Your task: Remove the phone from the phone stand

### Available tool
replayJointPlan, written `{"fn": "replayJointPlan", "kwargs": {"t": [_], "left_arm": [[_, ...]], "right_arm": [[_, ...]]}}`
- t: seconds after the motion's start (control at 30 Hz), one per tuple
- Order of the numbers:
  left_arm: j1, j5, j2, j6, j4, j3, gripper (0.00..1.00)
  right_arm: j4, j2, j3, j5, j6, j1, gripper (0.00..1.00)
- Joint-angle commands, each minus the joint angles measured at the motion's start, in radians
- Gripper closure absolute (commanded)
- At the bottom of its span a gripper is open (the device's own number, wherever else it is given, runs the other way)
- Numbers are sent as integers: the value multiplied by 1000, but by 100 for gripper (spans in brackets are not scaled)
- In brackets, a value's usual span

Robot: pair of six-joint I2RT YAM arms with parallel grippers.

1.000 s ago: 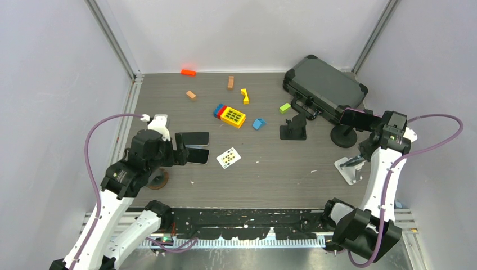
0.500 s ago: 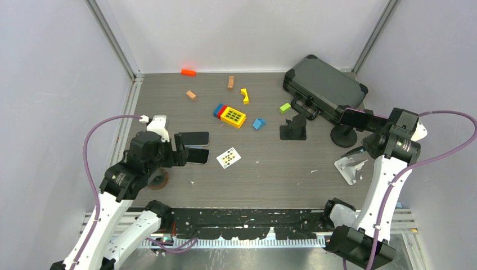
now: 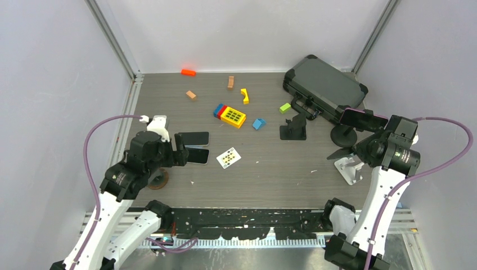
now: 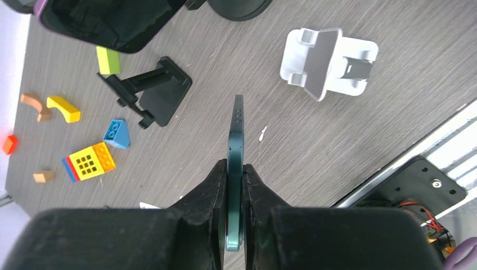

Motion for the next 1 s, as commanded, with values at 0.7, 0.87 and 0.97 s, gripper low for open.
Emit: {"fn": "replayJointPlan", "kwargs": {"t": [0.7, 0.87, 0.97], "left_arm": [[-6, -36, -29, -8, 48, -4, 19], [-6, -55, -38, -11, 43, -5, 18], [-6, -57, -43, -11, 45, -4, 17]], "right_arm": [[272, 274, 108, 554, 513, 1305, 100], [518, 410, 74, 522, 531, 1471, 100], [724, 468, 4, 474, 562, 1511, 100]]}}
